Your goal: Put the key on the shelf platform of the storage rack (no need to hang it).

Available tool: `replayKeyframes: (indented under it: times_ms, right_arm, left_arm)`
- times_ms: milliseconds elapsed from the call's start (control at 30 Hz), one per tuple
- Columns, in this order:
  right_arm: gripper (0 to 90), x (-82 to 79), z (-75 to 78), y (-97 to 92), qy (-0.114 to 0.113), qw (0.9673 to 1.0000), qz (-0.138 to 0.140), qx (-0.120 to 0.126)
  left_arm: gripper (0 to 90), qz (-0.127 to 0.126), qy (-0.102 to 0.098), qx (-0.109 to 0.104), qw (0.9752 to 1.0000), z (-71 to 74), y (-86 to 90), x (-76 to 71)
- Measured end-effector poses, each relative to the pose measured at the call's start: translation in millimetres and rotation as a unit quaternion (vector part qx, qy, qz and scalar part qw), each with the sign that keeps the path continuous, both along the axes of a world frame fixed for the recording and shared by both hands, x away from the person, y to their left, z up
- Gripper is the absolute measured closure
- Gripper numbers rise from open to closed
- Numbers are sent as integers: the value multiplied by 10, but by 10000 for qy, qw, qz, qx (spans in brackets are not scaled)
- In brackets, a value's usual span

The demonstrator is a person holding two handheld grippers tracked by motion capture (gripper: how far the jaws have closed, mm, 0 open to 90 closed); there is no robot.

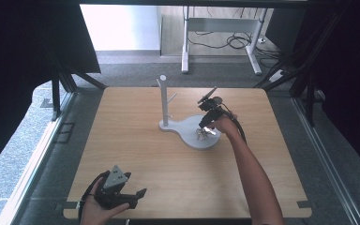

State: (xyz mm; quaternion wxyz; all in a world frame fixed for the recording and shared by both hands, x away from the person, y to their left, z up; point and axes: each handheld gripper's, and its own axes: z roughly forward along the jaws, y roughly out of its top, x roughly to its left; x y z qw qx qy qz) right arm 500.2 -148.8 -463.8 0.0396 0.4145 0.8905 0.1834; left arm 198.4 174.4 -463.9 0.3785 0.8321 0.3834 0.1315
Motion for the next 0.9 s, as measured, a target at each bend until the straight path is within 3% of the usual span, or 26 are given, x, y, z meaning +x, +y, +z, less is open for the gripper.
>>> replayKeyframes:
  times_ms: [300,467,567,900]
  right_arm:
    - [632,-171,136,-112,-255,9995,50,198]
    - [579,-391,238,-259,-454,9983,119,339]
    - [559,-601,285,-389,-669,9966,89,479]
    - [493,-1098,288,-767,-867,9941,107,637]
  left_arm:
    - [221,-31,24,52,10000,-18,-35,6]
    - [221,-31,-4,80,10000,-7,-47,-2]
    - [221,4,-11,95,10000,1,-42,-5]
    - [221,-17,-4,141,9999,-6,-69,-3]
